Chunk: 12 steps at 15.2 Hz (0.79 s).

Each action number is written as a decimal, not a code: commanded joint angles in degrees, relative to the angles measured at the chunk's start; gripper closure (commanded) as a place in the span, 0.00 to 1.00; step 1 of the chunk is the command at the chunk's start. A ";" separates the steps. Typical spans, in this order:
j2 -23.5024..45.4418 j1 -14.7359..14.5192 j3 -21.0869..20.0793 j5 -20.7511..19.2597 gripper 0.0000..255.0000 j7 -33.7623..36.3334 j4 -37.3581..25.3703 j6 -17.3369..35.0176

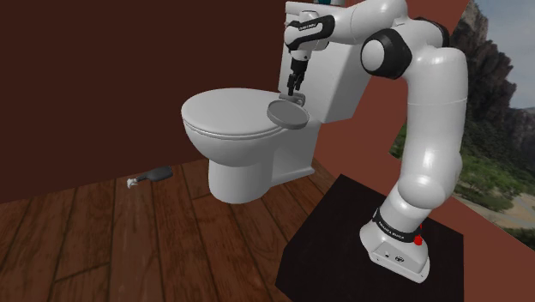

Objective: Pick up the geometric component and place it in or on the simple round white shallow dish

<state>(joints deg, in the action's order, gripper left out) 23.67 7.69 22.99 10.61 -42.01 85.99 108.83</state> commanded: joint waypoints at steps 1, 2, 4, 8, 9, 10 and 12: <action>3.01 0.36 1.16 -3.09 0.00 -0.32 0.17 -0.31; 3.06 0.12 1.46 -2.94 0.00 -0.41 0.17 -0.32; 3.17 -0.39 2.12 -2.61 0.00 -0.60 0.16 -0.36; 2.02 -2.51 3.49 -2.46 1.00 -0.07 1.63 -0.17; 2.17 -2.45 3.47 -2.43 1.00 -0.01 1.10 -0.57; 3.93 -1.47 3.37 -1.74 1.00 -0.62 -1.40 -1.46; 3.74 -1.45 3.44 -1.81 1.00 -0.59 -1.83 -2.10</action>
<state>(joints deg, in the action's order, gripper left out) 25.67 5.71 26.05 12.36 -42.58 83.46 106.57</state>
